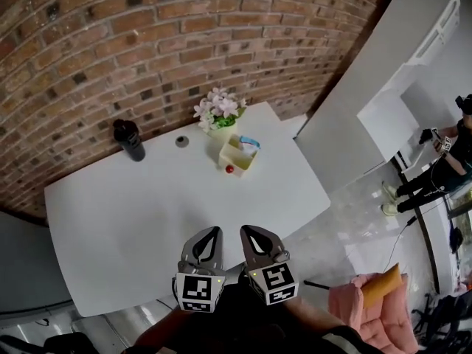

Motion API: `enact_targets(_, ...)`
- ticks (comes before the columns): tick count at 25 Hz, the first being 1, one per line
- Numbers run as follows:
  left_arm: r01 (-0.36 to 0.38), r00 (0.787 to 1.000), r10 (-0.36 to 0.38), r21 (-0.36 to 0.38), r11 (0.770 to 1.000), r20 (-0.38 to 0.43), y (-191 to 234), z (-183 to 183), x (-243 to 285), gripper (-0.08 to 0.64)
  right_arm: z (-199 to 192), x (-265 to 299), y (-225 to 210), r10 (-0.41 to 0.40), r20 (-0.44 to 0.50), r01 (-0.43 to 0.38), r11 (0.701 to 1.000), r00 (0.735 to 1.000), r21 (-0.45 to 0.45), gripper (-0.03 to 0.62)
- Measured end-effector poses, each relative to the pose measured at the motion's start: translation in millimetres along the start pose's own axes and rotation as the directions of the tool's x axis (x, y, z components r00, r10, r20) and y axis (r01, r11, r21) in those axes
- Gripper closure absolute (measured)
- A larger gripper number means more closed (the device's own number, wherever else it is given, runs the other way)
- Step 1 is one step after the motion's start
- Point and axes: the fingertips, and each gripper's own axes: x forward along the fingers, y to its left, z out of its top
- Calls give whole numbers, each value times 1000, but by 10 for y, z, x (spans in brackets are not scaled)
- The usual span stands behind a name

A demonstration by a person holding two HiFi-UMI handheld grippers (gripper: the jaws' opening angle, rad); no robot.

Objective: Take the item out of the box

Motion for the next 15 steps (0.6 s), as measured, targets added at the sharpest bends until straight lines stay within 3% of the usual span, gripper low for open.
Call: enact_targets(15,-211,977,209,-32,977,-36,42,146,747,555,28,529,-869,161,-28,-161,987,987,2,592)
